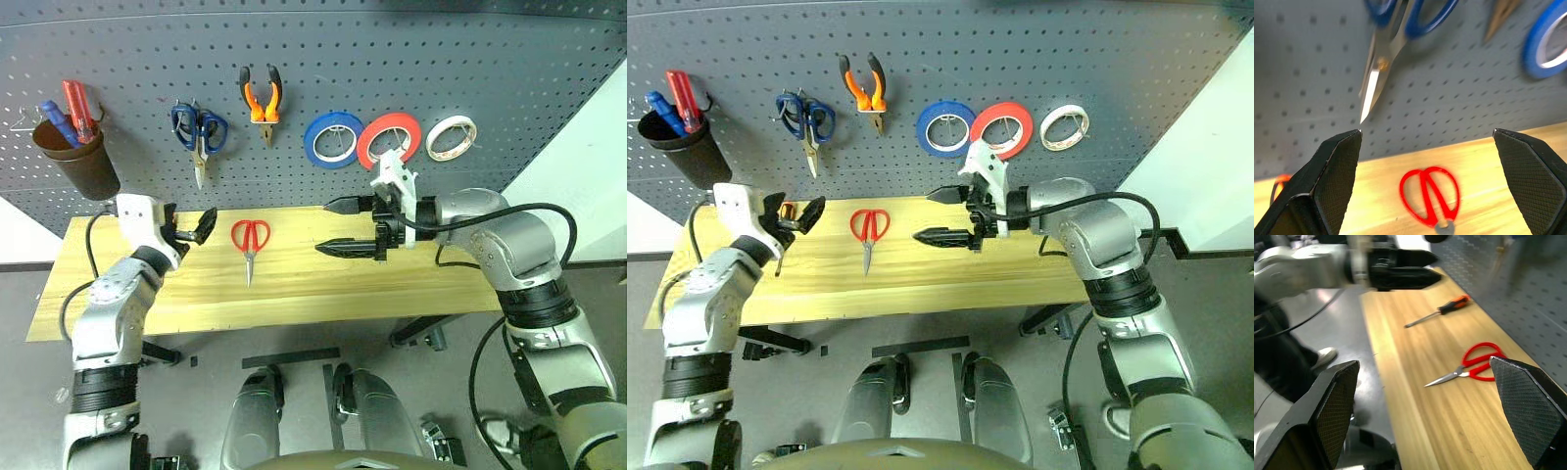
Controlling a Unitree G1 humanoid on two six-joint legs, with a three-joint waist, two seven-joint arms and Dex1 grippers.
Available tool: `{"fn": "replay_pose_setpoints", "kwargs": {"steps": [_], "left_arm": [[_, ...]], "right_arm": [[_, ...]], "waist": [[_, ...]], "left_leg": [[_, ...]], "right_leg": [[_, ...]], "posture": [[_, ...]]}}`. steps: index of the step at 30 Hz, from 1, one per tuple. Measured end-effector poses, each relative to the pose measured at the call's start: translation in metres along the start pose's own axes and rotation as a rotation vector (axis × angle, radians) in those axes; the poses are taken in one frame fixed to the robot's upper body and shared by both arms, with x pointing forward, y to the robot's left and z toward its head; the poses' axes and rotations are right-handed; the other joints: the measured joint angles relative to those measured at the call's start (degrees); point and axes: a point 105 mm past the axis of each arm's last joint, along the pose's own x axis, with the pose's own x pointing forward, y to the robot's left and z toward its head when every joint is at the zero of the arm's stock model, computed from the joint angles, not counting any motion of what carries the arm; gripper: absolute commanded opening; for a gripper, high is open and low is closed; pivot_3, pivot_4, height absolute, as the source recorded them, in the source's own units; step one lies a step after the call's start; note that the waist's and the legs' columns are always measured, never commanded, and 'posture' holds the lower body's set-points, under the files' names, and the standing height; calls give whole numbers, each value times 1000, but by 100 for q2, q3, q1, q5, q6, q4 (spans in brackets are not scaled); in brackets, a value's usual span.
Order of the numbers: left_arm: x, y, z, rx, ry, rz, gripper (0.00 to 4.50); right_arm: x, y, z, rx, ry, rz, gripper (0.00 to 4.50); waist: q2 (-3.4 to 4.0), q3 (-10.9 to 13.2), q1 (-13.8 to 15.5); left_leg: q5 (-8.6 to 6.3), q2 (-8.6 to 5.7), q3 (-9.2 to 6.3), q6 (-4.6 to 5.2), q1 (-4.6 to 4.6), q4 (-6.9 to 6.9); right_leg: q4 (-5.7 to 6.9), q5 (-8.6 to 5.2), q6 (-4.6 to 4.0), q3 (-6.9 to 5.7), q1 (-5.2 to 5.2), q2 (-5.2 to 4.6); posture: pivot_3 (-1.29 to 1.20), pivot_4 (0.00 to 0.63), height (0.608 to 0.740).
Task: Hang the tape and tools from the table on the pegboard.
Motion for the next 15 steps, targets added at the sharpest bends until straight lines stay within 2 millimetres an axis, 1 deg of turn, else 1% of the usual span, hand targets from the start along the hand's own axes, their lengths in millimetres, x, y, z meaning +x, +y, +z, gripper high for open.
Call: {"fn": "replay_pose_setpoints", "kwargs": {"steps": [3, 7, 11, 13, 15], "left_arm": [[6, -2, -15, -21, 64, 55, 4500], [23, -25, -26, -58, 127, 67, 4500], [32, -33, -39, -79, 213, 118, 4500], [36, -39, -44, -94, 258, 127, 4500], [39, -42, -50, -99, 305, 151, 4500]], "right_arm": [[1, -8, -10, -50, -2, 8, 4486], [7, -12, -25, -94, -1, 78, 4486], [12, -26, -27, -105, 11, 68, 4486], [13, -35, -25, -151, 25, 42, 4486], [12, -39, -25, -176, 41, 37, 4486]], "waist": [[-1, 1, 5], [-6, 4, 12], [-8, 11, -5], [-2, 53, -1], [-4, 97, 4]], "left_leg": [[0, 0, -1, 0, -2, 0], [1, -3, 4, 2, -6, 8], [2, -2, 13, 2, -2, 7], [1, -2, 9, 2, 2, 3], [1, -2, 3, 2, 4, 2]], "right_leg": [[2, 0, -1, 1, -3, 2], [2, 0, -1, 5, 0, -3], [9, 0, -1, 16, -6, -1], [13, -2, -4, 17, -8, 0], [18, -3, -6, 17, -7, 1]], "posture": [[35, 197, 740], [25, 231, 740], [11, 280, 740], [6, 302, 740], [3, 325, 740]]}}
